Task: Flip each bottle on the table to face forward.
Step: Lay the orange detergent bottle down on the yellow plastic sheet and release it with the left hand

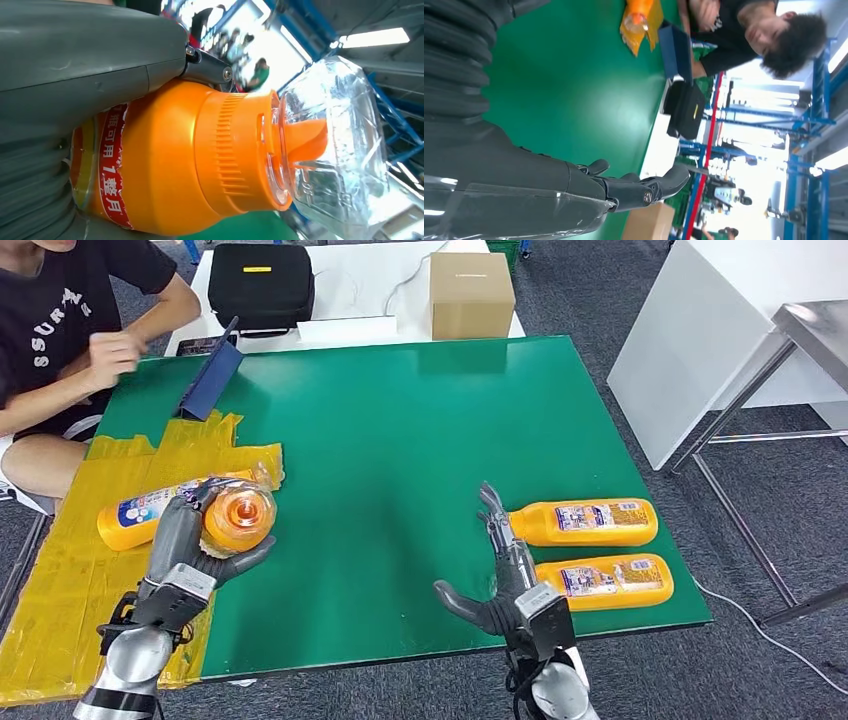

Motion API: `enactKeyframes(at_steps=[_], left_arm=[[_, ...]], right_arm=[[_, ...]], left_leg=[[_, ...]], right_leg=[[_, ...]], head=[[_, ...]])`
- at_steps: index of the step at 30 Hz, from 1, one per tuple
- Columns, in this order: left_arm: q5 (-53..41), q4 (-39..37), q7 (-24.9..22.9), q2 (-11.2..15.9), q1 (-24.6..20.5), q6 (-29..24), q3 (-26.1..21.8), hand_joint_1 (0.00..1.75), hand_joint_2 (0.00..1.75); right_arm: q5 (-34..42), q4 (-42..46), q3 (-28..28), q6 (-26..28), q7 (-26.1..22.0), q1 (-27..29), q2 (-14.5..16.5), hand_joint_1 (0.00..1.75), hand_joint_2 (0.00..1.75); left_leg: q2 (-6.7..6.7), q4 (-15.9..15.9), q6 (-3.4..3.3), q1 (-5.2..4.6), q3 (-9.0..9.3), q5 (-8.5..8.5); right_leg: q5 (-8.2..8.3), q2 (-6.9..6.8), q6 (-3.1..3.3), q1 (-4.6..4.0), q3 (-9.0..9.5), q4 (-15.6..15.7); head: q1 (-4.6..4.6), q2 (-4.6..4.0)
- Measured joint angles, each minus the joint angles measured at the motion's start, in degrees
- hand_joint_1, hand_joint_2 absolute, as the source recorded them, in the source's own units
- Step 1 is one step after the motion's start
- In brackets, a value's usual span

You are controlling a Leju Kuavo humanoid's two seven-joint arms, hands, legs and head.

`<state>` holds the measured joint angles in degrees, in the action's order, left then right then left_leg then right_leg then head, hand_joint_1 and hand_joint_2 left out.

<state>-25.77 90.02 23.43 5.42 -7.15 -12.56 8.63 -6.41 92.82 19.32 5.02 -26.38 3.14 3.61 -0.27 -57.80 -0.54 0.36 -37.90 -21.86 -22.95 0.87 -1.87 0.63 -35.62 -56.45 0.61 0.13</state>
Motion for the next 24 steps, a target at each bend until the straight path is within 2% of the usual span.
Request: enactKeyframes(at_steps=[7,16,24], left_arm=[[-13.4,1.6,-3.0,1.3,1.3,-5.4,1.0,1.75,1.75],[-14.4,1.6,-3.5,1.9,2.0,-5.9,1.9,1.75,1.75],[-19.0,1.5,-6.1,2.6,2.0,-7.5,2.2,1.75,1.75]], right_arm=[[2.0,3.1,-3.4,-2.6,-0.5,1.8,-0.6,0.0,1.75],[2.2,4.2,-4.9,-2.9,-0.5,2.2,-0.9,0.0,1.75],[2.3,4.2,-5.6,-3.5,-0.4,2.6,-0.9,0.0,1.75]], left_leg=[[0.02,0.0,0.0,0.01,0.02,0.01],[0.02,0.0,0.0,0.01,0.02,0.01],[0.03,0.0,0.0,0.01,0.02,0.01]], right_leg=[[0.0,0.0,0.0,0.0,0.01,0.0],[0.0,0.0,0.0,0.0,0.0,0.0],[0.0,0.01,0.0,0.0,0.0,0.0]], head=[[0.0,0.0],[0.01,0.0],[0.0,0.0]])
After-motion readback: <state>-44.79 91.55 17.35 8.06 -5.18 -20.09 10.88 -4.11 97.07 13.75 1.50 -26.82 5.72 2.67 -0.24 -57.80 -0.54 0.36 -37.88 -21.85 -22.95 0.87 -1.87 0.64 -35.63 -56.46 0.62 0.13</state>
